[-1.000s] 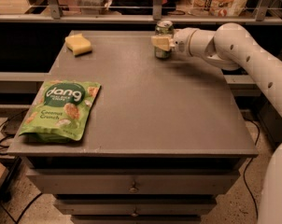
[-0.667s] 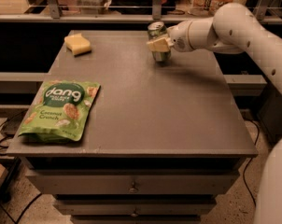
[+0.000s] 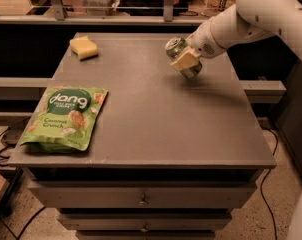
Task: Knock green can over
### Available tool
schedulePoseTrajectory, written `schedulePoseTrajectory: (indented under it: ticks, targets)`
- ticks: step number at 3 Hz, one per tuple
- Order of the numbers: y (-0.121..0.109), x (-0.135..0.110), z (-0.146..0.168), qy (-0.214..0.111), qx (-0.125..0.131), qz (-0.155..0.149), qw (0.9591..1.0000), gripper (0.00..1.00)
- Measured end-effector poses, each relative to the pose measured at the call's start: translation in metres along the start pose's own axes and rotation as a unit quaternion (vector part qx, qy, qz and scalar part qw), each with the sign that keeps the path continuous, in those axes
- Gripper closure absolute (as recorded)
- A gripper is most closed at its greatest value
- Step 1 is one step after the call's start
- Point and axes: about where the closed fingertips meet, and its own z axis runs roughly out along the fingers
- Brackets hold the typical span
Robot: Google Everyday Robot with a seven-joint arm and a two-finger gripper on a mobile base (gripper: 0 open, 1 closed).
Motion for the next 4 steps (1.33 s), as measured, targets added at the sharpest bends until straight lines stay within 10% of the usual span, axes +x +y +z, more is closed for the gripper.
schedulePoseTrajectory:
  ticks: [2, 4]
  targets:
    - [0.050, 0.036, -0.008, 0.173, -0.054, -0.137, 0.9739, 0.54]
    - [0.070, 0.048, -0.007, 0.255, -0.081, -0.206, 0.9414, 0.07]
